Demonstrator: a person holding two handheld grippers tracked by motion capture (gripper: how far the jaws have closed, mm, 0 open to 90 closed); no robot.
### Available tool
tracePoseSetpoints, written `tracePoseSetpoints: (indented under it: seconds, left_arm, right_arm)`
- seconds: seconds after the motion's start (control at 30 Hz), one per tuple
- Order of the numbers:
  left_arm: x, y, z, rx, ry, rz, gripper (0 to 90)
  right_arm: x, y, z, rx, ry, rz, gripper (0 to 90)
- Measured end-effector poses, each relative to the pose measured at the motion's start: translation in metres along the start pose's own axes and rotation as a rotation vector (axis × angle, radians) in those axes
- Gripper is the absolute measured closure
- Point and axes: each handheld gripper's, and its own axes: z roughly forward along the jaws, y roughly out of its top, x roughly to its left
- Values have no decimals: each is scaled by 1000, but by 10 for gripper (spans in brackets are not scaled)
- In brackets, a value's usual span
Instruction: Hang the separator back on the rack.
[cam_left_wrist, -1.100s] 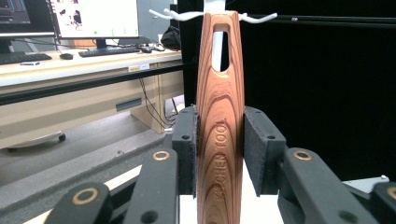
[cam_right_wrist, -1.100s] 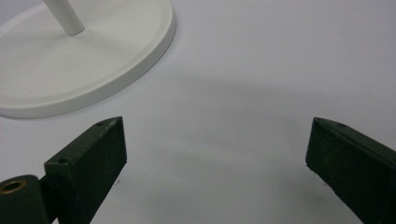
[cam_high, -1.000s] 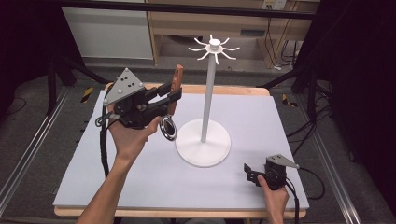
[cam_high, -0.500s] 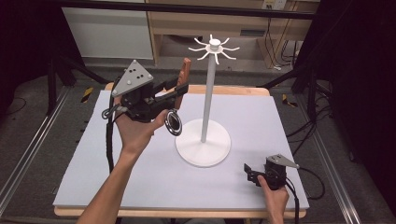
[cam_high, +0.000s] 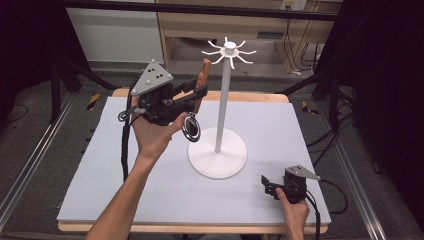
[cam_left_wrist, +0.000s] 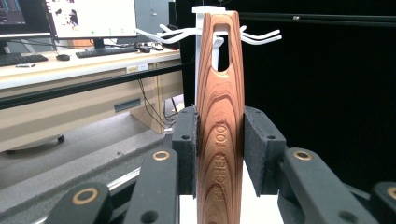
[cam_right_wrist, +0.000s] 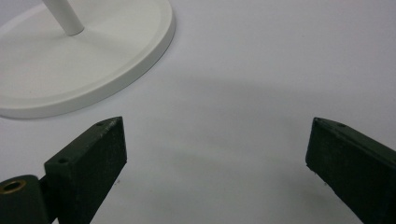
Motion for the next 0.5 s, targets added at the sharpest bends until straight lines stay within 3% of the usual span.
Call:
tracePoseSetpoints:
  seconds: [0.5]
  left_arm:
    - [0, 3, 17, 15, 17, 4, 674]
  right_arm:
    - [0, 0, 0, -1, -1, -7, 57]
